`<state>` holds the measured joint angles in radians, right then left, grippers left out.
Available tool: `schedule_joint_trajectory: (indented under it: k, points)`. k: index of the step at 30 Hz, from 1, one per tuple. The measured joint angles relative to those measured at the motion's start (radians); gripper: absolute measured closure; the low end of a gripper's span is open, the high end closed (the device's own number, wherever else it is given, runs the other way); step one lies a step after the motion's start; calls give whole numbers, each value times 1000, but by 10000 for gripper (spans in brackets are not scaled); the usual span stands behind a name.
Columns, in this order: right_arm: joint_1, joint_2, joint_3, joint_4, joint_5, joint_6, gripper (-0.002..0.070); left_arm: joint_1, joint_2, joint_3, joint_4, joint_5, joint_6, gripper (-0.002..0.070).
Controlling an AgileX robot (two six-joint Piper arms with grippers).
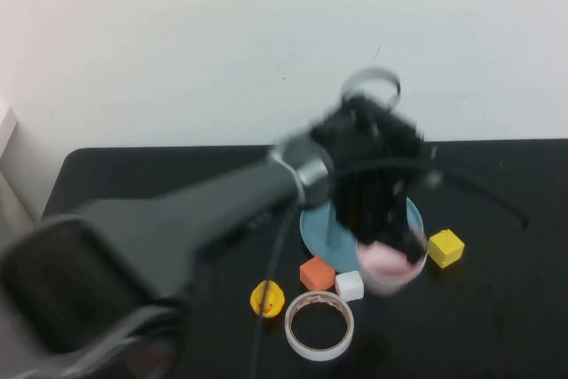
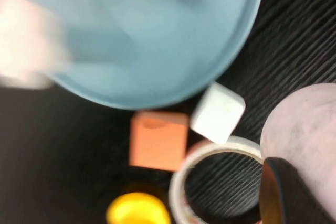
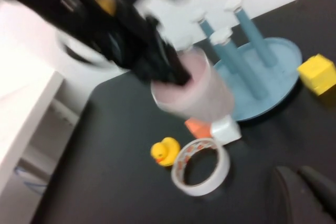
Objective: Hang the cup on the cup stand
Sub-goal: Pick up the cup from the table, then adjust the cup with two arms
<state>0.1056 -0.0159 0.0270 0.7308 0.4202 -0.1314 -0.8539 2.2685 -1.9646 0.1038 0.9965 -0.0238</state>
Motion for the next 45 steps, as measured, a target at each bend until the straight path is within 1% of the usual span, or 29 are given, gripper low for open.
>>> schedule_joint_trajectory:
  k: [3,5,7,10,13,16,18,21,24,26,27,29,32,34,35,36,37,39,41,45]
  points:
    - [0,0,0,77,25,-39,678,-11,-145,53,35,-25,24,668]
    - [0,0,0,157,35,-96,678,-16,-262,147,54,-91,24,669]
    - [0,0,0,258,41,-165,678,-20,-376,260,72,-194,24,668]
    - [0,0,0,457,51,-297,678,-22,-569,481,119,-385,24,668]
    - [0,19,0,641,67,-454,678,-20,-730,719,214,-617,-25,669]
    - [0,120,-17,743,93,-594,678,8,-898,947,374,-894,-102,668]
    - [0,215,-58,789,123,-677,678,42,-990,1052,440,-1048,-115,668]
    - [0,401,-145,869,212,-799,678,103,-1089,1158,427,-1195,-87,668]
    - [0,621,-228,934,346,-895,678,166,-1136,1196,354,-1230,-37,668]
    - [0,745,-271,944,423,-912,667,200,-1145,1200,326,-1240,-28,668]
    - [0,809,-295,946,465,-913,646,209,-1147,1202,316,-1242,-25,668]
    - [0,914,-340,949,536,-891,571,216,-1147,1204,312,-1243,-19,668]
    - [0,1060,-418,949,616,-817,360,216,-1147,1204,330,-1243,-12,668]
    - [0,1134,-477,951,637,-742,177,216,-1147,1204,336,-1243,-12,668]
    - [0,1160,-505,951,637,-702,109,216,-1145,1204,338,-1243,-12,668]
    - [0,1189,-532,951,639,-663,65,216,-1144,1204,338,-1243,-12,668]
    - [0,1215,-557,951,639,-628,37,216,-1138,1204,338,-1243,-12,668]
    - [2,1251,-600,951,625,-570,9,216,-1128,1204,338,-1246,-11,668]
    - [17,1270,-638,951,580,-507,-4,216,-1118,1204,348,-1248,-11,668]
    - [88,1277,-713,951,415,-398,-13,216,-1089,1204,391,-1253,-11,668]
